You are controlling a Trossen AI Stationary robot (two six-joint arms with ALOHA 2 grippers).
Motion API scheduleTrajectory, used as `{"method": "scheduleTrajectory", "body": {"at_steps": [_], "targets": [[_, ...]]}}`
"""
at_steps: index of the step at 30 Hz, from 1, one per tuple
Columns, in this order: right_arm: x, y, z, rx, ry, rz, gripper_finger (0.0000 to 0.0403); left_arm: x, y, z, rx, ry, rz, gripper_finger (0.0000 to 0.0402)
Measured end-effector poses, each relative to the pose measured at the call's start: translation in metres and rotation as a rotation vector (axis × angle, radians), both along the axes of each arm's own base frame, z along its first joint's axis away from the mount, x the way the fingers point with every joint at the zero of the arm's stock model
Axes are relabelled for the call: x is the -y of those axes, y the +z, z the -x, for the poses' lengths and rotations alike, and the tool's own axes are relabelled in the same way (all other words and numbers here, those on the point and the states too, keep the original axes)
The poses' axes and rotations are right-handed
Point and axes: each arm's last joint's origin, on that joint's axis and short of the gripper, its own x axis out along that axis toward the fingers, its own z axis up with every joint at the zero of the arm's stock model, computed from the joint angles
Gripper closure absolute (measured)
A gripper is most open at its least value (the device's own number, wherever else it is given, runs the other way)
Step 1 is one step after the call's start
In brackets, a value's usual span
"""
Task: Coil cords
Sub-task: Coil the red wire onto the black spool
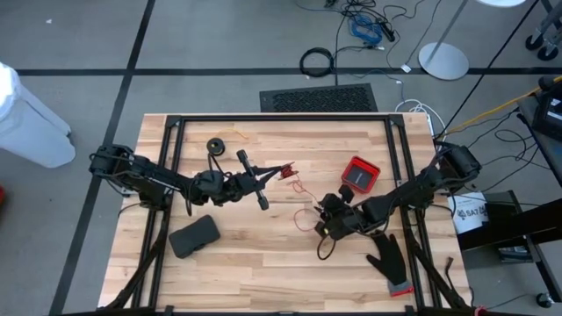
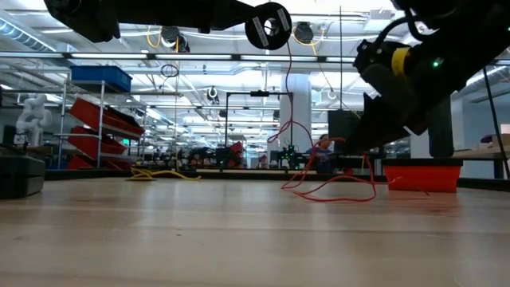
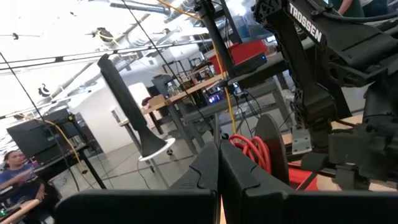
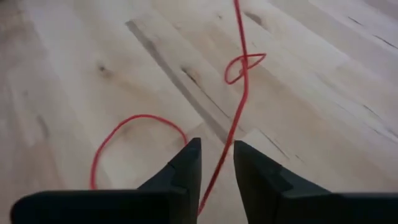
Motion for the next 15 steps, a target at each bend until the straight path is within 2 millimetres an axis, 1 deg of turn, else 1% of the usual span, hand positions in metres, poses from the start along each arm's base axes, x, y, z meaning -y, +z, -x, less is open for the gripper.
{"method": "scheduleTrajectory", "body": {"at_steps": [3, 6, 7, 11, 13, 15], "targets": [[-0.002, -0.001, 0.003, -0.027, 0.013, -0.019, 0.0336, 0.0, 0.0, 0.0, 0.0, 0.0, 0.0, 0.0401], [-0.001, -0.004, 0.005, -0.068, 0.016, -0.035, 0.0384, 0.0, 0.0, 0.0, 0.0, 0.0, 0.0, 0.0401], [-0.001, -0.005, 0.006, -0.08, 0.021, -0.037, 0.0393, 0.0, 0.0, 0.0, 0.0, 0.0, 0.0, 0.0401], [-0.004, -0.006, 0.006, -0.115, 0.069, -0.105, 0.0401, 0.0, 0.0, 0.0, 0.0, 0.0, 0.0, 0.0401], [-0.009, -0.007, 0.008, -0.152, 0.137, -0.188, 0.0401, 0.0, 0.0, 0.0, 0.0, 0.0, 0.0, 0.0401], [-0.02, -0.008, 0.011, -0.203, 0.232, -0.297, 0.0401, 0.0, 0.0, 0.0, 0.0, 0.0, 0.0, 0.0401]]}}
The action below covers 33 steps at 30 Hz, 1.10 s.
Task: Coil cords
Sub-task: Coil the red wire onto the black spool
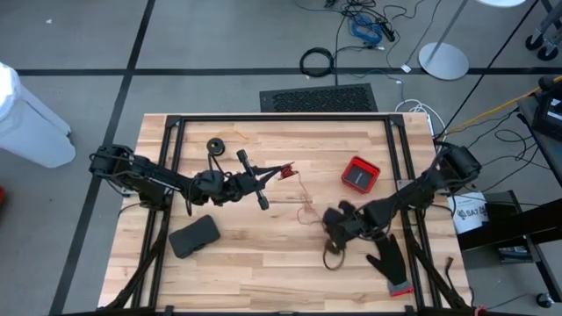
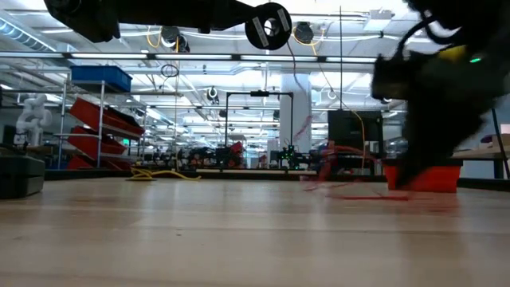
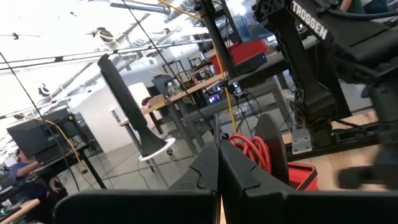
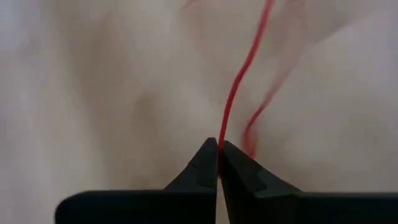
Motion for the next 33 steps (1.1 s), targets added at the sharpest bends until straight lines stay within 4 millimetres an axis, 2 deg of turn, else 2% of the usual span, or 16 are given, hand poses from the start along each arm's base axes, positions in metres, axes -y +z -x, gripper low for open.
{"method": "scheduleTrajectory", "body": {"at_steps": [5, 9, 12, 19, 27, 30, 33], "targets": [[-0.042, 0.009, 0.012, -0.102, 0.189, -0.294, 0.0402, 0.0, 0.0, 0.0, 0.0, 0.0, 0.0, 0.0401], [-0.077, 0.022, 0.026, -0.223, 0.228, -0.521, 0.0402, 0.0, 0.0, 0.0, 0.0, 0.0, 0.0, 0.0401], [-0.099, 0.033, 0.039, -0.337, 0.213, -0.618, 0.0402, 0.0, 0.0, 0.0, 0.0, 0.0, 0.0, 0.0401], [-0.133, 0.066, 0.066, -0.582, 0.126, -0.693, 0.0403, 0.0, 0.0, 0.0, 0.001, 0.001, 0.0, 0.0401], [-0.149, 0.094, 0.097, -0.905, -0.064, -0.665, 0.0403, -0.002, 0.0, 0.0, 0.001, 0.006, 0.0, 0.0401], [-0.154, 0.103, 0.097, -0.834, -0.056, -0.667, 0.0399, -0.002, 0.0, 0.0, 0.001, 0.005, 0.0, 0.0401], [-0.155, 0.107, 0.09, -0.6, -0.054, -0.598, 0.038, -0.002, 0.0, 0.0, 0.001, 0.006, 0.0, 0.0401]]}}
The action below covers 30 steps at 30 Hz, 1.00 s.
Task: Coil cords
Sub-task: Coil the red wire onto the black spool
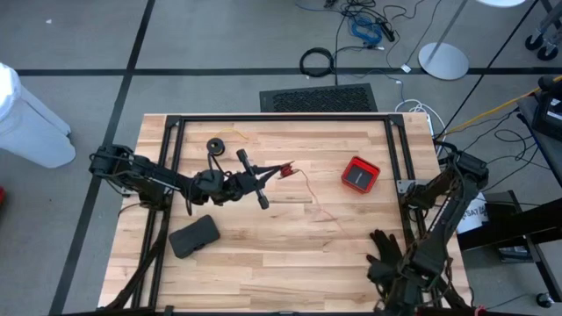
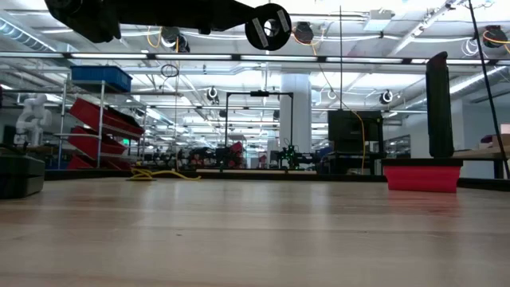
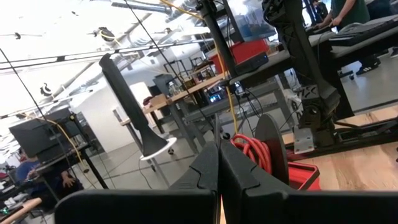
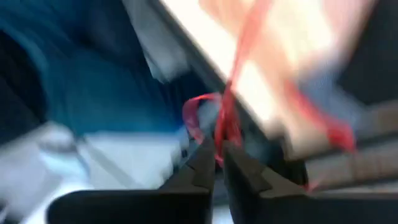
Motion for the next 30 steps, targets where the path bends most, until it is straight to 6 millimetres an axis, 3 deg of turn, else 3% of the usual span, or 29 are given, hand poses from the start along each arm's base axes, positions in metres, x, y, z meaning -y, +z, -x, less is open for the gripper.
{"method": "scheduleTrajectory", "body": {"at_steps": [3, 8, 12, 20, 25, 30], "targets": [[0.002, 0.004, -0.007, 0.174, -0.03, 0.079, 0.0344, 0.0, 0.0, 0.0, 0.001, 0.0, 0.001, 0.0401], [0.008, 0.003, -0.011, 0.258, -0.015, 0.166, 0.0264, 0.0, 0.0, 0.0, 0.001, 0.0, 0.001, 0.0401], [0.025, 0.0, -0.019, 0.374, 0.013, 0.385, 0.0225, 0.0, 0.0, 0.0, 0.001, 0.0, 0.001, 0.0401], [0.08, -0.011, -0.059, 0.597, 0.092, 0.921, 0.0235, 0.0, 0.0, 0.0, 0.001, 0.0, 0.001, 0.0401], [0.117, -0.031, -0.087, 0.591, 0.152, 1.037, 0.025, 0.0, 0.0, 0.0, 0.001, 0.0, 0.001, 0.0401], [0.146, -0.051, -0.099, 0.557, 0.15, 1.084, 0.026, 0.0, 0.0, 0.0, 0.001, 0.0, 0.001, 0.0401]]}}
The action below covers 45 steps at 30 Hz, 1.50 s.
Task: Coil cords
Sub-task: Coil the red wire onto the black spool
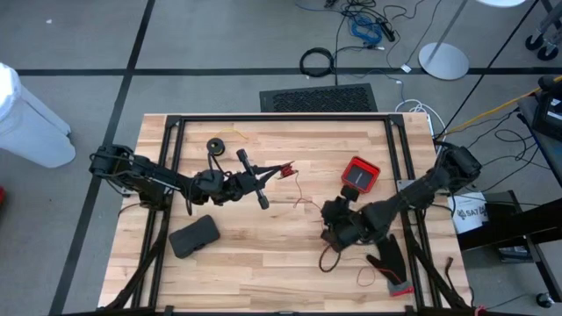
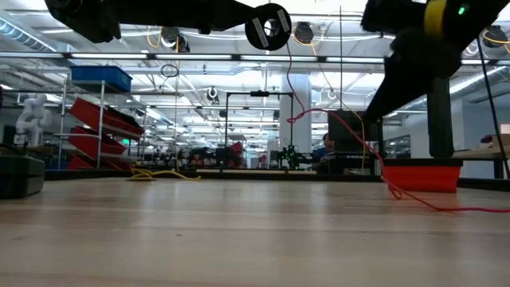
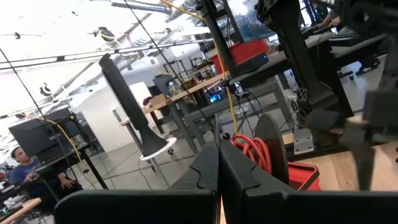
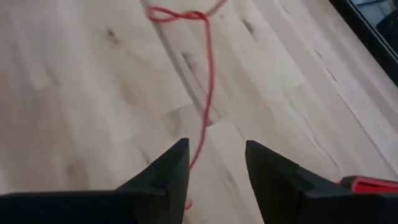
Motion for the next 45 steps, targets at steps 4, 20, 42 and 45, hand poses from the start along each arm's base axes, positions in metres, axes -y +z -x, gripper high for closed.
{"method": "scheduleTrajectory", "body": {"at_steps": [4, 20, 42, 45], "targets": [[0.013, -0.009, -0.009, 0.012, 0.034, -0.021, 0.0264, 0.0, 0.0, 0.0, 0.0, -0.007, -0.001, 0.0401], [0.033, -0.017, -0.021, 0.057, 0.043, -0.031, 0.0269, 0.0, 0.0, 0.0, -0.001, -0.009, -0.002, 0.0401], [-0.031, -0.021, 0.003, -0.143, 0.313, -0.696, 0.0402, 0.0, -0.001, 0.0, -0.009, -0.011, -0.003, 0.0401], [-0.049, -0.021, 0.014, -0.152, 0.298, -0.752, 0.0402, 0.0, -0.001, 0.0, -0.009, -0.013, -0.003, 0.0401]]}}
